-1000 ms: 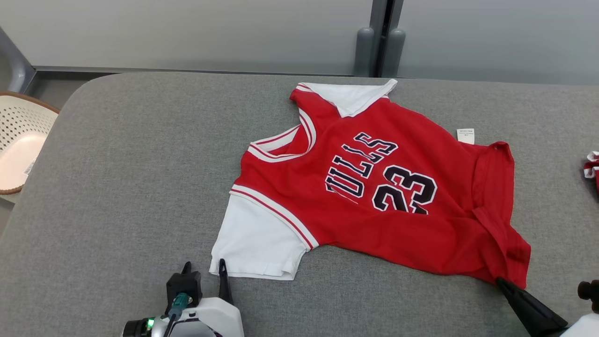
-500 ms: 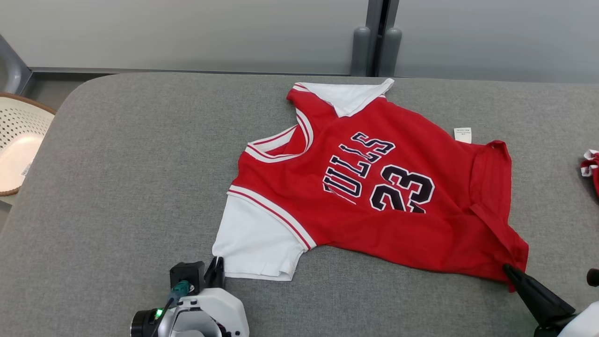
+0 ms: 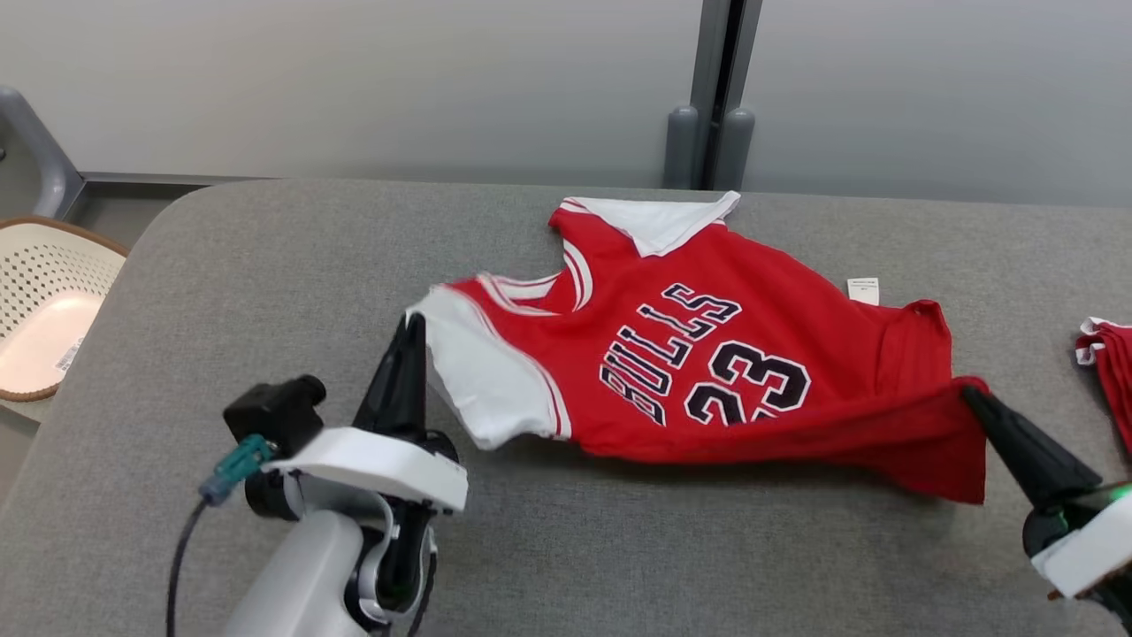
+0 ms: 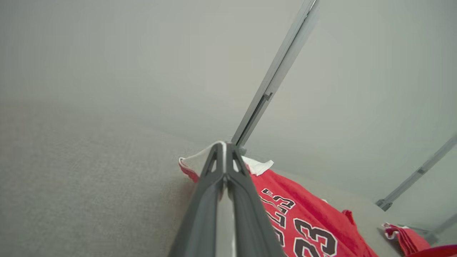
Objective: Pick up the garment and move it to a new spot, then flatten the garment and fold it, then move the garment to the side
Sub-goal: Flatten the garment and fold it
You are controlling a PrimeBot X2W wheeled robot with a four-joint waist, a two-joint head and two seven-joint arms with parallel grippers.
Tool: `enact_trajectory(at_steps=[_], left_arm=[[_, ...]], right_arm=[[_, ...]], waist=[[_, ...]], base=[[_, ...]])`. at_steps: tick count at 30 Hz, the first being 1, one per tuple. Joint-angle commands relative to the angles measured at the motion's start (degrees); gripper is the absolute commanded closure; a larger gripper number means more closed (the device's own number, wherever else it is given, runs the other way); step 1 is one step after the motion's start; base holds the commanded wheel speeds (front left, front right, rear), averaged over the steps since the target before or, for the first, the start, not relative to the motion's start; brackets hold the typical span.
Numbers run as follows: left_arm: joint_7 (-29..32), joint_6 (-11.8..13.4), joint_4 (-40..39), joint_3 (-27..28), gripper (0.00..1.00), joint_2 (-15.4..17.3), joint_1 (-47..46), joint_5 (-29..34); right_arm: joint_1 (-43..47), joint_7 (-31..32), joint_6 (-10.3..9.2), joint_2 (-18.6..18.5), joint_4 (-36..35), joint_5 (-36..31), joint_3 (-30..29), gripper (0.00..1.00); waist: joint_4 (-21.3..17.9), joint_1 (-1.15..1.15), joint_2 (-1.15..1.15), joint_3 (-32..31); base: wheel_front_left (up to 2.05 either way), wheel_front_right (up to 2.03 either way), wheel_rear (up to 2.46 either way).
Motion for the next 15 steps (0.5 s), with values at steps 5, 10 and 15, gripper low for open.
enact_trajectory(at_steps=[5,10,15], left_arm=[[1.93,0.33,-11.35,3.88,1.00,1.75,-3.35,-3.23],[4.54,3.20,-21.86,9.20,1.00,2.44,-7.87,-7.13],[6.81,7.22,-28.39,13.12,1.00,2.43,-12.43,-9.41]], right_arm=[[-5.19,1.99,-0.02,-1.22,-2.86,4.83,-2.36,1.00],[-11.31,3.73,-0.02,-2.29,-4.25,7.34,-4.73,1.00],[-16.63,2.97,-0.02,-2.60,-3.56,7.26,-7.30,1.00]], waist=[[-0.77,0.00,0.00,-2.54],[-1.60,0.00,0.00,-4.65],[-2.42,0.00,0.00,-5.50]], base=[[0.00,0.00,0.00],[0.00,0.00,0.00],[0.00,0.00,0.00]])
